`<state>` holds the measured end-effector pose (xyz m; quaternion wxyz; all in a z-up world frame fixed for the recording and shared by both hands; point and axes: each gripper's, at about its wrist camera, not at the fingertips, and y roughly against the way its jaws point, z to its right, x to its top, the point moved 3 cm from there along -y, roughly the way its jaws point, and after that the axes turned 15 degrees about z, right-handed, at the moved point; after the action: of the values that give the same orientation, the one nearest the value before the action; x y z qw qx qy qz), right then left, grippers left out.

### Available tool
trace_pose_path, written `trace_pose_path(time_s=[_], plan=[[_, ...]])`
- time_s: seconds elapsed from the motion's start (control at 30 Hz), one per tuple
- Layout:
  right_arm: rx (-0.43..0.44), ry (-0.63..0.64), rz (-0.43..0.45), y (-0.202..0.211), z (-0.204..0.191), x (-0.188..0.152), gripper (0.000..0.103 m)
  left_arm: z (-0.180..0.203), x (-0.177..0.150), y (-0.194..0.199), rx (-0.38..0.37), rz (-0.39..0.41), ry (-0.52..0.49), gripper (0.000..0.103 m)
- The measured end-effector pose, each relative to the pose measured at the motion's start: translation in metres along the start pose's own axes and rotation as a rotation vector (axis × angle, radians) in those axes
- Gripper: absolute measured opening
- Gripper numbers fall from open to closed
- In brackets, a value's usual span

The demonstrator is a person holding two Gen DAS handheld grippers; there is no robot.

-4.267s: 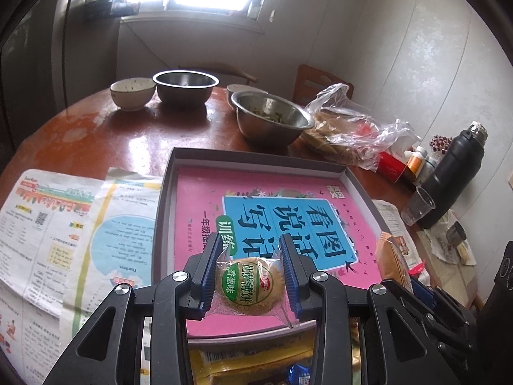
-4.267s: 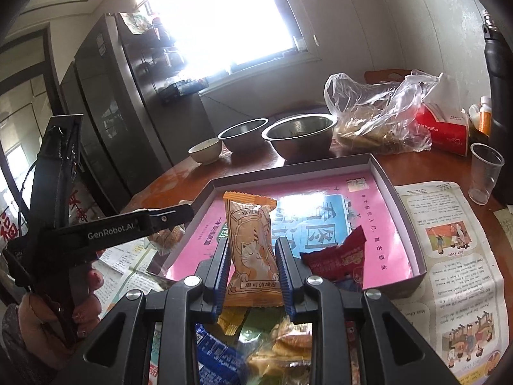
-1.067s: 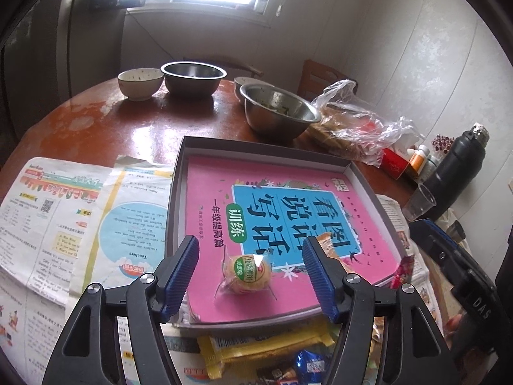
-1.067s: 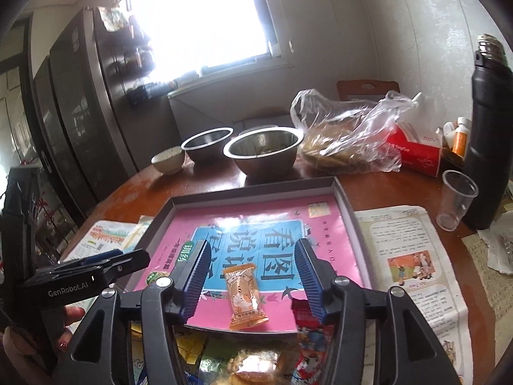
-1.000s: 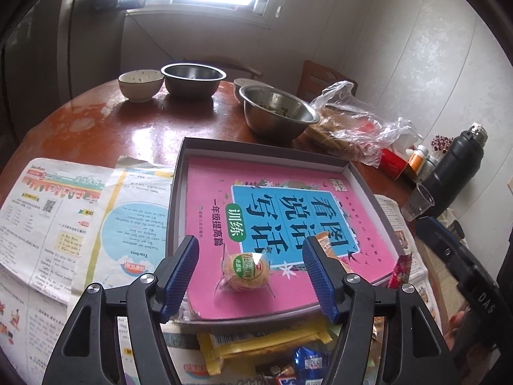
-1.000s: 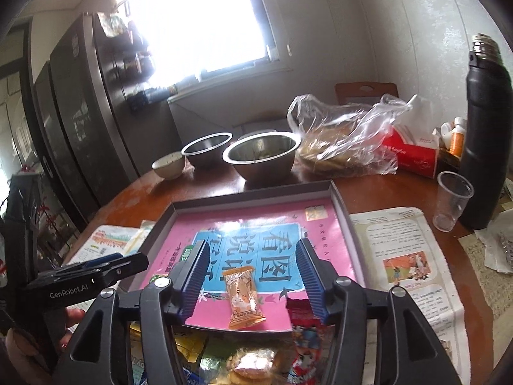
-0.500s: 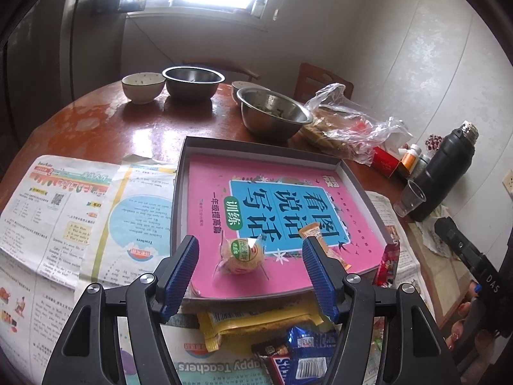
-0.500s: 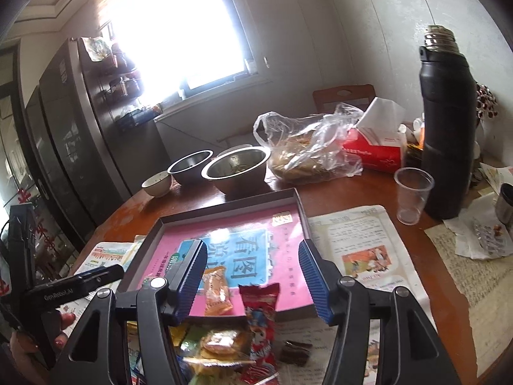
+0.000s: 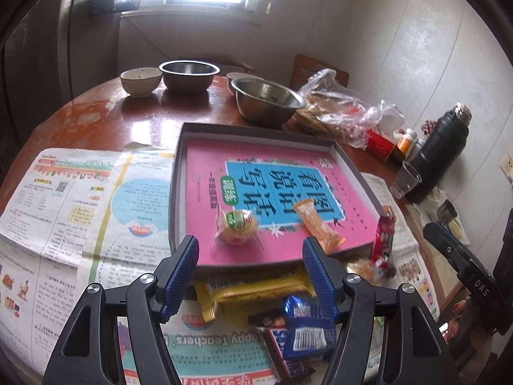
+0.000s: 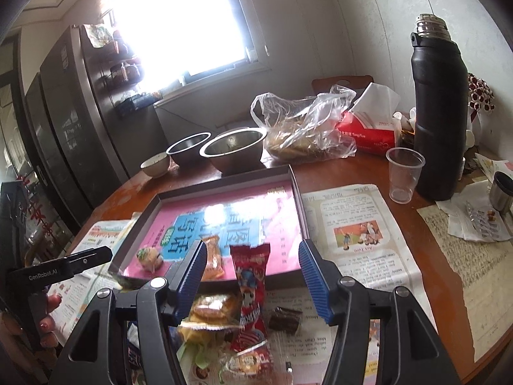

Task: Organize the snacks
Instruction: 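Move the left gripper to the blue biscuit pack while the right approaches the clear sweet bag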

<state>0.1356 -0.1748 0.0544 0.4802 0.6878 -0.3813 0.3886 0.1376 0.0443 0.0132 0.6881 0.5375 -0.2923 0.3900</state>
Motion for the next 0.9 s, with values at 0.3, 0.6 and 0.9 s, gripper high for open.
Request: trace_pose_path(time_s=[0.3, 0.6, 0.9], plan=[[0.015, 0.015, -0.021, 0.009, -0.003, -0.011, 0.059, 0.014, -0.02, 0.004, -0.006, -0.046, -0.052, 0.069], [0.025, 0.028, -0.034, 0.02, -0.004, -0.02, 0.06, 0.033, -0.044, 0.008, -0.01, -0.091, -0.131, 0.069], [0.04, 0.051, -0.046, 0.028, -0.009, -0.028, 0.064, 0.052, -0.058, 0.011, -0.008, -0.112, -0.211, 0.069]])
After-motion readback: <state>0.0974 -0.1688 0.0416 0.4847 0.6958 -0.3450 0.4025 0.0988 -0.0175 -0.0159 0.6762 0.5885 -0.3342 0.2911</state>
